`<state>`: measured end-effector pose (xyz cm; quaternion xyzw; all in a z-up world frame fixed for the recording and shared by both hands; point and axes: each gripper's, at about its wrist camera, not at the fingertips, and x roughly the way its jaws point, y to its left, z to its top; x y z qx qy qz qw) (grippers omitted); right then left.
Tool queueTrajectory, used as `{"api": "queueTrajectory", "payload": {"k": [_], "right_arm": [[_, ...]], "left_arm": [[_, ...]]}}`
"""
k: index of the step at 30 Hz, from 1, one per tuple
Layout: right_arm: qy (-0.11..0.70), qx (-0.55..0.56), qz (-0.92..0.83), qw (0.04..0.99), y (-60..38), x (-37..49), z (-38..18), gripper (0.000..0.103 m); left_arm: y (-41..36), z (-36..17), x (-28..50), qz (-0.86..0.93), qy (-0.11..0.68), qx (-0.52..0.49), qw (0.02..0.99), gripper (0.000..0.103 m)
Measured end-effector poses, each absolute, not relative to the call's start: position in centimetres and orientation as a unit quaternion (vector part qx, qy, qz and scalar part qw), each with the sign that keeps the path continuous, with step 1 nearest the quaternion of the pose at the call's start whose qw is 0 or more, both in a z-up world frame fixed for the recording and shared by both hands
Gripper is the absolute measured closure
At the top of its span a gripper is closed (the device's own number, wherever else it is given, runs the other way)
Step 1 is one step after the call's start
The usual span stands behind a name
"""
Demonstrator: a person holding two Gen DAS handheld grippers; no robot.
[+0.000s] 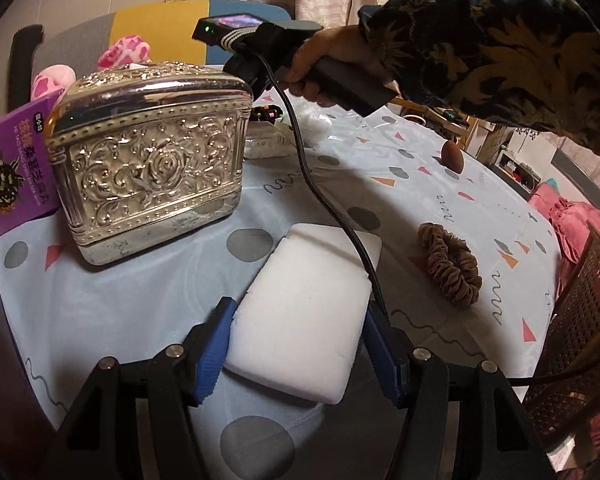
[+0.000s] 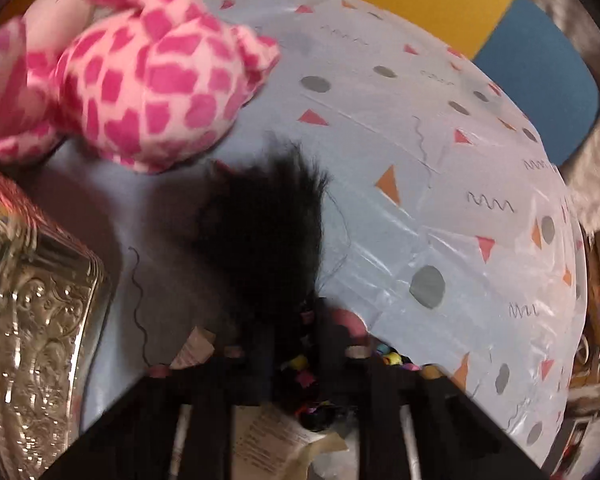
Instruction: Organize soft objects
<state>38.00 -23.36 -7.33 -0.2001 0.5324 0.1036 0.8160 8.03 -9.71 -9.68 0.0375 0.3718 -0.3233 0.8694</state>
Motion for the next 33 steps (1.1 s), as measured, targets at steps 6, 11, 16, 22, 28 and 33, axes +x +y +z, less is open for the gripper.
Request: {"api": "queueTrajectory", "payload": {"k": [6,11,16,22,28,33], "right_arm": [[0.466,-0.160,0.076,0.867,-26.0,33.7,-0.3,0.096],[0.451,-0.136,0.073,0.879,-28.6,26.5,4.2,0.096],[0.503,-0.093,0.084,0.855,-30.8,18.7,2.5,0.096],[0.558,-0.041,0.042,0.828,-32.7,13.9,-4.9,0.096],[0.545,-0.003,0.016,0.839,-33.2,12.8,-8.2,0.097],[0.527,0.013,0.027,0.850,-33.7,12.0,-8.5,0.097]], "left_arm": [[-9.7,-9.5,8.0,-0.320,0.372,0.042,0.870,0.040],[-10.0,-9.5,7.9,-0.314,0.371,0.054,0.873,0.040],[-10.2,-9.4,7.9,-0.307,0.374,0.058,0.873,0.040],[-10.7,-8.3,8.3,-0.278,0.400,0.052,0.872,0.041],[-10.4,-5.3,6.8,-0.265,0.381,0.058,0.884,0.041],[-10.0,-3.1,5.9,-0.252,0.370,0.048,0.893,0.041]]}}
